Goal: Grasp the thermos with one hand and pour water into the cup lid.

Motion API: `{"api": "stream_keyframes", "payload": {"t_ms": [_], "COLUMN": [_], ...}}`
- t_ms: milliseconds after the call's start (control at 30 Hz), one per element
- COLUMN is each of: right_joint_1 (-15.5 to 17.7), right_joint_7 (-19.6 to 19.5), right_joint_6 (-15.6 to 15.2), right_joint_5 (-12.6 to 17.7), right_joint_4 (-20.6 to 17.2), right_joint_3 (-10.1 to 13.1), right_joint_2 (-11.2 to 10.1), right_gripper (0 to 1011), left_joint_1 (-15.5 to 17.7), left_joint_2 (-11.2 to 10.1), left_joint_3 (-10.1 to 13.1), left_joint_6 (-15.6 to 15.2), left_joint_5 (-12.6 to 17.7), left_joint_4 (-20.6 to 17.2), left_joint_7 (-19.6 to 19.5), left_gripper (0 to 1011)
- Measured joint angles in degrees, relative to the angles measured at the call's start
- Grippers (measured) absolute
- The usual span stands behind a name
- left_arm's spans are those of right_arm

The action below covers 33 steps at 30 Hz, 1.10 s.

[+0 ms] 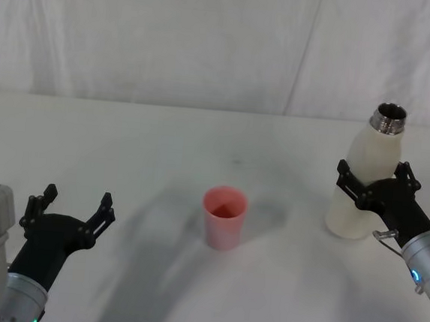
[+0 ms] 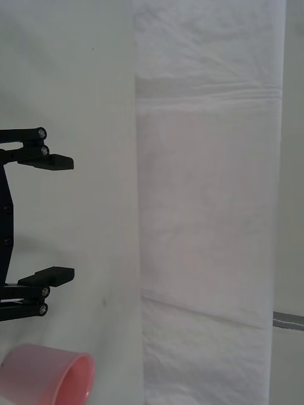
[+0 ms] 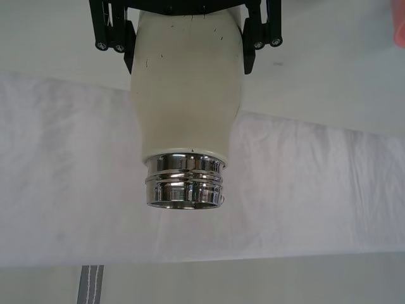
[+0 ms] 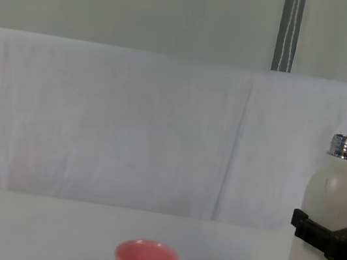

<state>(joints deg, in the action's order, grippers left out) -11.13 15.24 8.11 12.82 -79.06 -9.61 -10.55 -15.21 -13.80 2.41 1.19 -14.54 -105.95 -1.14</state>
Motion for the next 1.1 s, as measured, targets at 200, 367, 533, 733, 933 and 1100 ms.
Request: {"api": "stream_keyframes", "payload": {"t_ms": [200, 367, 533, 733, 933, 1100], "right_joint_1": [-0.1, -0.1, -0.2, -0.2, -0.3, -0.4], "right_joint_7": [-0.2, -0.4, -0.6, -0.6, -0.6, -0.6], "right_joint_6": [0.1, 0.2, 0.2, 0.2, 0.3, 0.4], "right_joint_5": [0.1, 0.1, 0.0, 0.0, -0.1, -0.1], "right_joint_4": [0.3, 0.5, 0.6, 0.8, 1.1, 1.2], "right_joint_3": [0.0, 0.0, 0.1, 0.2, 0.2, 0.2], "right_joint_2": [0.1, 0.1, 0.0, -0.1, 0.0, 0.0], "right_gripper": [955, 955, 955, 955, 955, 955], "left_joint_1": [0.0, 0.0, 0.0, 0.0, 0.0, 0.0], "left_joint_2": [0.0, 0.0, 0.0, 0.0, 0.0, 0.0], "left_joint_3": [0.0, 0.0, 0.0, 0.0, 0.0, 0.0], "left_joint_6": [0.0, 0.0, 0.0, 0.0, 0.0, 0.0], "left_joint_5": [0.0, 0.0, 0.0, 0.0, 0.0, 0.0], "left_joint_4": [0.0, 0.0, 0.0, 0.0, 0.0, 0.0], "left_joint_7": [0.0, 0.0, 0.0, 0.0, 0.0, 0.0], "left_gripper": [1001, 1001, 1001, 1001, 1001, 1001]}}
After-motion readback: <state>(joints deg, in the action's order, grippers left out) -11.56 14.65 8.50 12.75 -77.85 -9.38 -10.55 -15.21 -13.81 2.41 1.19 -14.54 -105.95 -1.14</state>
